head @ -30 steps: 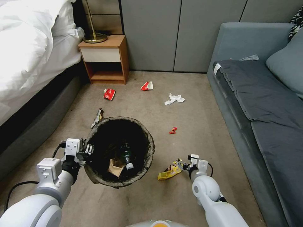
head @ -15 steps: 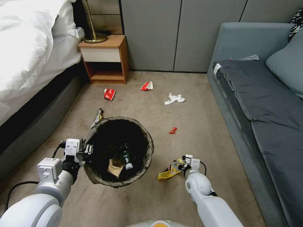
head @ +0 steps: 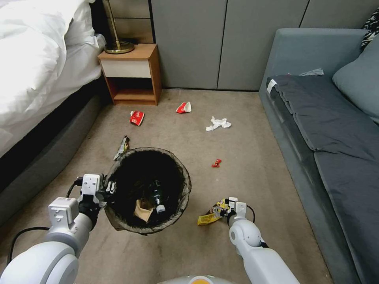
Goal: Pick up the trash bin, then pick up the garbage from the floor and place it into the trash bin.
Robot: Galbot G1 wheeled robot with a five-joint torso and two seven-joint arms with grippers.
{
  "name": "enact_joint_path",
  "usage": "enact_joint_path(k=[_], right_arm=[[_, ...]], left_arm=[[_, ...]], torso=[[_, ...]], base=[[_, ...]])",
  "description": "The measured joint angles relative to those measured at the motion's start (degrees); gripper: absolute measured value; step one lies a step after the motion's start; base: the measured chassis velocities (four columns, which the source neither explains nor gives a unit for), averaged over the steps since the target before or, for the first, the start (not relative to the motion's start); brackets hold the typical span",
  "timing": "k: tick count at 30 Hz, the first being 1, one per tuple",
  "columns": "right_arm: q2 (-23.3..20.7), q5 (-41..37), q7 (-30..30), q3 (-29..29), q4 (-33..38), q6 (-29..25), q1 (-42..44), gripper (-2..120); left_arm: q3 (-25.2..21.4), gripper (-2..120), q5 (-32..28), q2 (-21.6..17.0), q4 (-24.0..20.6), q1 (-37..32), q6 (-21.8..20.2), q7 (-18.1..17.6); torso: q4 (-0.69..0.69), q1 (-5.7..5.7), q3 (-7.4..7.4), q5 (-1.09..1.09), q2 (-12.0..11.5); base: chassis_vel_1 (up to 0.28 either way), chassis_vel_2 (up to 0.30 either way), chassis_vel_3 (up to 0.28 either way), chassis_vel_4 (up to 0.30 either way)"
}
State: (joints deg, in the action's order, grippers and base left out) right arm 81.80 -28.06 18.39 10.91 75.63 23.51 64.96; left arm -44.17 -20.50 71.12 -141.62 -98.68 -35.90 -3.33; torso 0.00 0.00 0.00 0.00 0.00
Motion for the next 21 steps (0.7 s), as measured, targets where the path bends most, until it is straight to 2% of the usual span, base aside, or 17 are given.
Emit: enact_joint_path(k=[8,11,13,14,21], right_arm=[[0.2,0.4,-0.8,0.0,-1.2,-0.2,-0.2,99],[0.3,0.8,-1.2,0.1,-1.7,-0.5,-0.3,92],[0.4,0.9,-1.5,0.2,-2.1,-0.6,-0.4,84],[0.4,0.9,-1.5,0.2,-2.1,-0.6,-0.4,84],[0.4,1.0,-2.3,0.4,-2.8,-0.8,-0.3,57]], left_arm=[[0.0,3,0.1,0.0,0.1,0.0,0.0,0.0],[0.0,3,0.1,0.0,0.3,0.1,0.1,0.0],[0.0,3,0.2,0.0,0.4,0.1,0.1,0.1],[0.0,3,0.2,0.0,0.4,0.1,0.1,0.1],[0.1,3,0.2,-0.2,0.7,0.2,0.1,0.1]], torso=[[0.00,0.00,0.00,0.00,0.0],[0.00,0.00,0.00,0.00,0.0],[0.00,0.00,0.00,0.00,0.0],[0.00,0.00,0.00,0.00,0.0],[0.00,0.00,0.00,0.00,0.0]], base=[[0.000,0.000,0.000,0.000],[0.000,0.000,0.000,0.000],[0.000,0.000,0.000,0.000],[0.000,0.000,0.000,0.000],[0.000,0.000,0.000,0.000]])
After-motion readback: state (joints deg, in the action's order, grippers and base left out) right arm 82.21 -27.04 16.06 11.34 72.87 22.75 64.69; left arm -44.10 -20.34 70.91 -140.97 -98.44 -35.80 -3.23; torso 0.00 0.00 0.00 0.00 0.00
